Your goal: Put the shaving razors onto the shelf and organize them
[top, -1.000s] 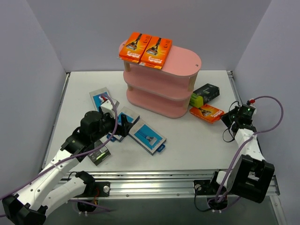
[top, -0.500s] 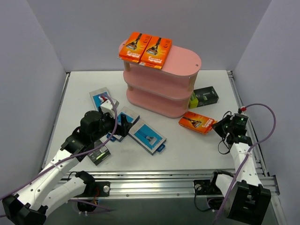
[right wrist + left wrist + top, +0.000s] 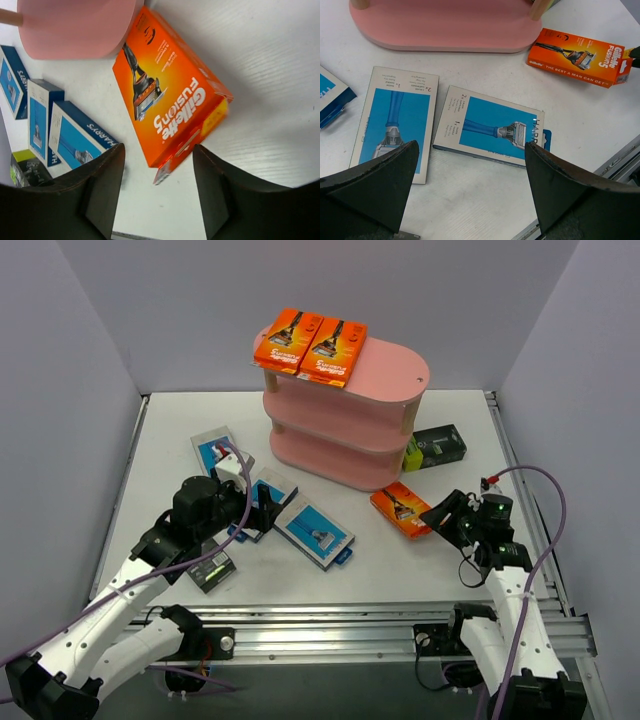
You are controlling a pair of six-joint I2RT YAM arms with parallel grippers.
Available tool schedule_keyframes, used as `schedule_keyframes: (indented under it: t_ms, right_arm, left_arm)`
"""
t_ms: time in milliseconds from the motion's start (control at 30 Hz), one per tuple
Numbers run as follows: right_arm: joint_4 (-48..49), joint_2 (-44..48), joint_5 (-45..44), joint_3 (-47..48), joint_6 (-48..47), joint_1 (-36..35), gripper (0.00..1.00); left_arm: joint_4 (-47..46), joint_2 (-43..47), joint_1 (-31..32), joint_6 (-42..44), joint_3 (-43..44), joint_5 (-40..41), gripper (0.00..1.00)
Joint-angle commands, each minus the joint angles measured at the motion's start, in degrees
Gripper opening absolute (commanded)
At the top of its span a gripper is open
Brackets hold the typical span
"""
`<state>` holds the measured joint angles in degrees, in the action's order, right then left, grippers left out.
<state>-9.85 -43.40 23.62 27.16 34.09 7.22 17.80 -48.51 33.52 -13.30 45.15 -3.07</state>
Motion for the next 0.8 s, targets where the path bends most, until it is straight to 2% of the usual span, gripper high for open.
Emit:
schedule_keyframes:
  t_ms: [0,33,167,333,600,700,767]
  right_arm:
    - [-3.24,2.78,2.66,0.26,-0.51,-1.51,0.53]
    - [-3.95,3.40,2.75,0.79,-0.51,-1.60,0.57]
    - [-6.33,2.88,3.71,3.52,-1.39,-2.39,0.59]
    - [-2.03,0.51,3.46,2.81,-0.34,-3.09,0.59]
    - [2.90,-12.49,-5.06,5.71,-2.79,-3.80,0.63]
    - [5.01,-16.01,-7.70,7.03,-4.73,-3.71,0.67]
    - [5.89,-19.16,-10.85,7.99,-6.30,-3.62,0.75]
  left_arm:
    - [-0.40,0.17,-0.38,0.03,2.32,-0.09,0.95]
    - [-0.57,0.08,-0.38,0.03,2.40,-0.18,0.95]
    - [-0.49,-0.53,-0.47,0.03,2.75,-0.36,0.95]
    - [-0.58,-0.71,-0.73,0.03,2.75,-0.44,0.95]
    - [-0.93,-2.11,-0.65,-1.90,2.40,-2.11,0.95]
    - [-0.93,-4.30,-0.30,-5.50,2.67,-0.98,0.95]
    - [3.01,-6.49,0.49,-10.05,3.72,1.92,0.94]
